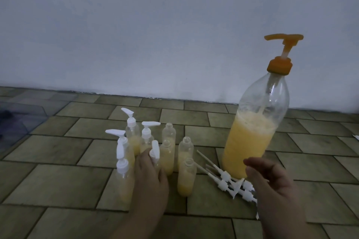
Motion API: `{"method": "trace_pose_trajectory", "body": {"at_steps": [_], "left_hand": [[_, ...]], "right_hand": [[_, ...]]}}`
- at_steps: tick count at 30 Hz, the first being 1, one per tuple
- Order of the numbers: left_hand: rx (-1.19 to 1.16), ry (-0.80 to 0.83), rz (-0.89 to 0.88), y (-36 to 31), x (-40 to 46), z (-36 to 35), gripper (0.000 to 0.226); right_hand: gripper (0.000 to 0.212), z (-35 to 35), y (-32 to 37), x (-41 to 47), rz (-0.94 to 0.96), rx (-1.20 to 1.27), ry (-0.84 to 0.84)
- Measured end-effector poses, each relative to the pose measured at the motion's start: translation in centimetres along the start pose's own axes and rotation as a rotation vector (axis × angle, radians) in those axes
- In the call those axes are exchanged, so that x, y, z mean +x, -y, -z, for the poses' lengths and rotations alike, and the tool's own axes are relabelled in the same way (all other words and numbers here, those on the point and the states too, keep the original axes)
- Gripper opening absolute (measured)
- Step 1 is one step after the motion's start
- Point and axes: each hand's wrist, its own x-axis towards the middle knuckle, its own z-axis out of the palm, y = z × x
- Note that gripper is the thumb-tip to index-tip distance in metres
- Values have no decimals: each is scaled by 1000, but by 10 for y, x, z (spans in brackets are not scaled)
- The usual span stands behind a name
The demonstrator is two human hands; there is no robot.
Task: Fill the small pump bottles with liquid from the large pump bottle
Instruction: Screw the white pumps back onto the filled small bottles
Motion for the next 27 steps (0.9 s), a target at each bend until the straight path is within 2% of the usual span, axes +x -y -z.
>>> {"method": "trace_pose_trajectory", "body": {"at_steps": [5,11,13,15,17,19,21,22,24,25,27], "left_hand": [[-8,-111,-8,-2,7,-9,58],[-42,-191,-94,-8,4,-9,74],[-39,-203,-153,-13,1,-7,83],[-27,-223,-258,-17,-6,-4,90],[-15,-280,-428,-19,-15,1,79],[-25,-334,-611,-17,-28,2,60],[-87,-267,-691,-11,-40,-2,52],[-114,-213,-659,-8,-44,-6,54],[-157,-125,-494,-2,-50,-16,63],[-165,-95,-407,0,-52,-22,67],[-173,-10,-231,0,-52,-31,75]], "right_hand": [[17,3,-13,-2,-39,-95,16],[22,4,-30,1,11,-208,8],[27,6,-39,3,106,-337,25],[39,8,-50,6,296,-646,114],[48,6,-64,8,354,-934,159],[52,3,-82,8,363,-1084,152],[40,0,-91,6,366,-1111,218],[38,0,-97,5,392,-1122,222],[50,-1,-106,7,481,-1117,219],[48,0,-106,7,487,-1105,222],[27,1,-106,10,538,-1079,182]]}}
